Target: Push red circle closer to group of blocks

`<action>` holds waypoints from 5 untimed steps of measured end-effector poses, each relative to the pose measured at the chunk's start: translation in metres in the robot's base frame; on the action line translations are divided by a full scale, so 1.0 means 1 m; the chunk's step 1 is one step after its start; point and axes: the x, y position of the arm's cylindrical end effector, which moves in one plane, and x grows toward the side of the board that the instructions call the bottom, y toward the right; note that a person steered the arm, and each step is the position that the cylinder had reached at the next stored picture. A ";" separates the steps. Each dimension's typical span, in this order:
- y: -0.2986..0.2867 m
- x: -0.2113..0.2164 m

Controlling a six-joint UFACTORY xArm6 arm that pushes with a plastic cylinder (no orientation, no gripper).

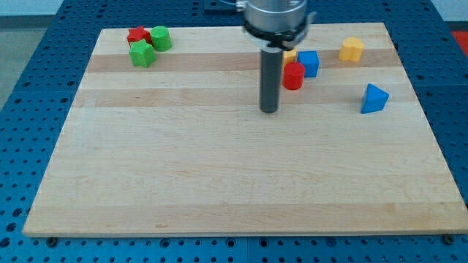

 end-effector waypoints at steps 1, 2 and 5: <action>0.040 -0.012; 0.067 -0.033; 0.027 -0.053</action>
